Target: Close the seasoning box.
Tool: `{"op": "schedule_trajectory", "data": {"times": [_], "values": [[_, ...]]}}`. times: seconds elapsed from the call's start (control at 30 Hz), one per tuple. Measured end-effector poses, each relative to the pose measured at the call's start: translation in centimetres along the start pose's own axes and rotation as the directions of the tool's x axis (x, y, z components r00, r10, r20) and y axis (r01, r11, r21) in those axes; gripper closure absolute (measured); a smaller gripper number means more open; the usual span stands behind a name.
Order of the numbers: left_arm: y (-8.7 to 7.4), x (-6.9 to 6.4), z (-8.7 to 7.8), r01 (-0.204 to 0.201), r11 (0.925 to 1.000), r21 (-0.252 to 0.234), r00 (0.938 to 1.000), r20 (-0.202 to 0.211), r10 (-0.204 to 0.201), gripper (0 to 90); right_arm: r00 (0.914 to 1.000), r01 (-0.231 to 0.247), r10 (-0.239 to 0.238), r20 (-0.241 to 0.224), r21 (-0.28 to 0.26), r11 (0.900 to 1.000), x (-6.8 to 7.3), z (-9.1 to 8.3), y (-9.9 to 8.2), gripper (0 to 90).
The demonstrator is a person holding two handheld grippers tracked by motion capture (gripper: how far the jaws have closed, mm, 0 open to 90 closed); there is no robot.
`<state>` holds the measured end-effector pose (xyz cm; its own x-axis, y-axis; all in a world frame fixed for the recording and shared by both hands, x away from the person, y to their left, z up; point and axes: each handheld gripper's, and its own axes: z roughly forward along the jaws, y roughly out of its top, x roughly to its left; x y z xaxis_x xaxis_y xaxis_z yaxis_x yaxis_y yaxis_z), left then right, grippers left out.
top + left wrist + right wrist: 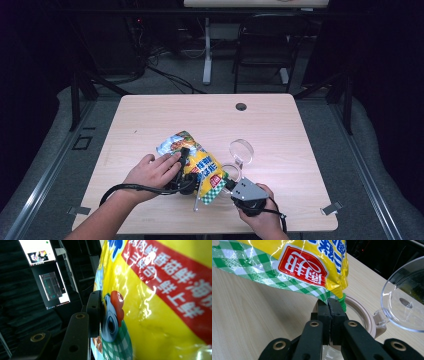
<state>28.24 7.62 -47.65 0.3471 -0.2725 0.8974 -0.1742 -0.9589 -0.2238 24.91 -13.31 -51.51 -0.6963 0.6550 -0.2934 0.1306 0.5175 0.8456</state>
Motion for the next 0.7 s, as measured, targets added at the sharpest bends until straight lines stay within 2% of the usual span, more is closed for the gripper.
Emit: {"op": "schedule_trajectory", "data": {"times": [0.17, 0.23, 0.3, 0.7], "values": [[0.17, 0.20, -0.05, -0.027, 0.9996, 0.008, 0.9996, 0.006, 0.027, 67.6, 0.9999, 0.014, -0.014, 0.007, 0.009, 0.9999, 0.08, 0.06, -0.05, 89.4], [0.21, 0.22, -0.05, -0.022, 0.9998, 0.003, 0.9998, 0.003, 0.022, 67.6, 0.9998, 0.015, -0.015, 0.010, 0.009, 0.9998, 0.08, 0.06, -0.07, 89.4], [0.28, 0.35, -0.13, -0.040, 0.9991, 0.013, 0.9992, 0.004, 0.039, 67.7, 0.9998, 0.015, -0.015, 0.009, 0.008, 0.9999, 0.07, 0.06, -0.07, 89.4], [0.54, 0.56, -0.48, -0.069, 0.9974, 0.023, 0.9976, -0.006, 0.069, 67.9, 0.9998, 0.016, -0.017, 0.011, 0.012, 0.9998, 0.03, 0.10, -0.15, 89.6]]}}
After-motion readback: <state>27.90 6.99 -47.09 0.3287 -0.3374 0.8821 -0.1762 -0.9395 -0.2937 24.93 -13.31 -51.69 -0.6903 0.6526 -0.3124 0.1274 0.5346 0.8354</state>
